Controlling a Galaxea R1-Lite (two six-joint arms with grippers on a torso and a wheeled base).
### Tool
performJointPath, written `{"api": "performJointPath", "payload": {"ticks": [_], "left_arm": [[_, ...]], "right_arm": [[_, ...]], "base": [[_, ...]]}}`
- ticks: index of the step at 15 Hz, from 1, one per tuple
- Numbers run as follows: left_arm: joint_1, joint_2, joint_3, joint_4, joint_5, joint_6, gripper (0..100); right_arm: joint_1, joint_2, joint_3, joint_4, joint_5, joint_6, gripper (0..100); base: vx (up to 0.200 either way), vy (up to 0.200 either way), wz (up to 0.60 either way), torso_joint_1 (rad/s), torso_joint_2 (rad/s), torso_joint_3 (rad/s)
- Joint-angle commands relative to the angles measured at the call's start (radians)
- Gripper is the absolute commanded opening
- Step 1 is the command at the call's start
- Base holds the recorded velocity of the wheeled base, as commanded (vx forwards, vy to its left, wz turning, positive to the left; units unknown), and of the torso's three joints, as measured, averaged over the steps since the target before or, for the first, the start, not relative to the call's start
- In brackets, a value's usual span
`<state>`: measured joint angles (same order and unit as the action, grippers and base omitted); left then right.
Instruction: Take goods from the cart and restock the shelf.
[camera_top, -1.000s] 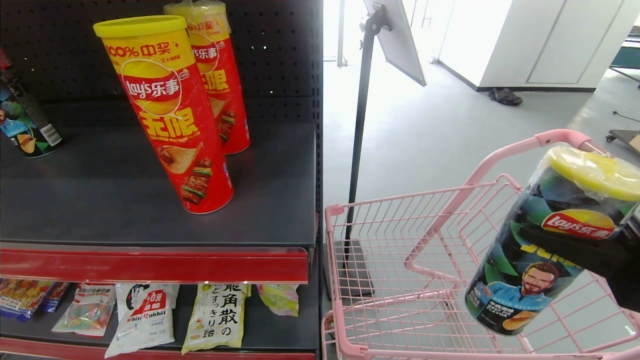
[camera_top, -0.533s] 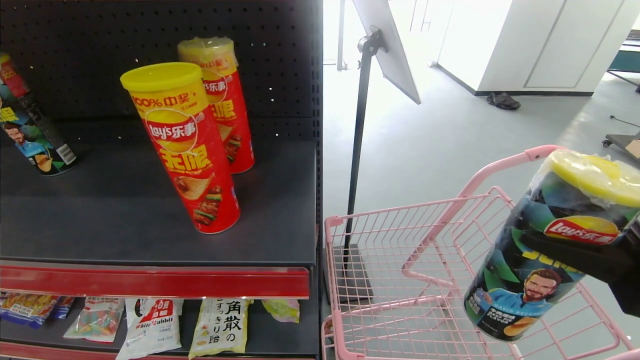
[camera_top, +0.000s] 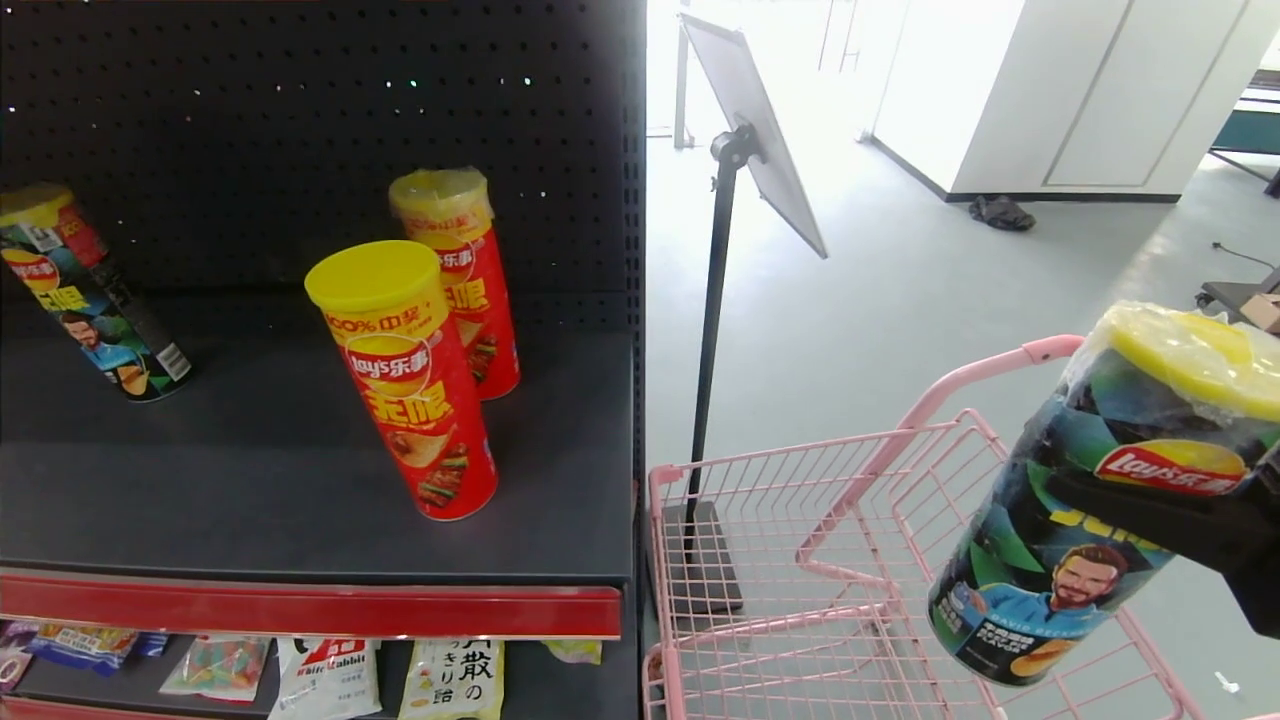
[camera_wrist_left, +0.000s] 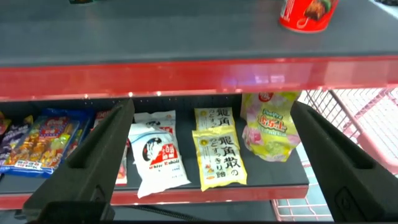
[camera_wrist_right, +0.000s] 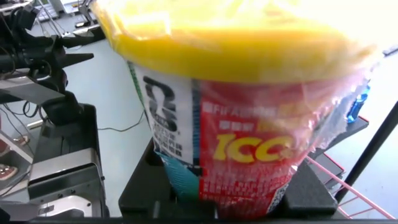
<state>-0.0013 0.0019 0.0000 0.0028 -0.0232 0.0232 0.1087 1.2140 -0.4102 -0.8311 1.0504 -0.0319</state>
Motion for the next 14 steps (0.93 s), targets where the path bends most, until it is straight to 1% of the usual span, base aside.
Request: {"api": "performJointPath", "payload": {"ticks": [1,6,8,10,13,14], "left_arm": [[0.0,0.0,0.0,0.0,0.0,0.0,100],[0.0,0.0,0.0,0.0,0.0,0.0,100],[0.0,0.0,0.0,0.0,0.0,0.0,100],[0.0,0.0,0.0,0.0,0.0,0.0,100],[0.0,0.0,0.0,0.0,0.0,0.0,100],[0.0,0.0,0.0,0.0,0.0,0.0,100]], "right_arm": [[-0.001,-0.004,0.001,0.0,0.0,0.0,0],[-0.001,-0.022,0.028,0.0,-0.003,-0.003,0],[-0.014,-0.034,0.059,0.0,-0.006,-0.005,0],[-0.044,-0.064,0.11,0.001,-0.001,-0.003,0],[-0.052,-0.076,0.102,0.003,-0.001,-0.002,0],[-0.077,-0.076,0.103,0.003,-0.001,-0.003,0]], "base": [[0.0,0.0,0.0,0.178,-0.39,-0.217],[0.0,0.0,0.0,0.167,-0.37,-0.203],[0.0,0.0,0.0,0.034,-0.09,-0.046],[0.0,0.0,0.0,0.0,0.0,0.0],[0.0,0.0,0.0,0.0,0.0,0.0],[0.0,0.0,0.0,0.0,0.0,0.0]]}}
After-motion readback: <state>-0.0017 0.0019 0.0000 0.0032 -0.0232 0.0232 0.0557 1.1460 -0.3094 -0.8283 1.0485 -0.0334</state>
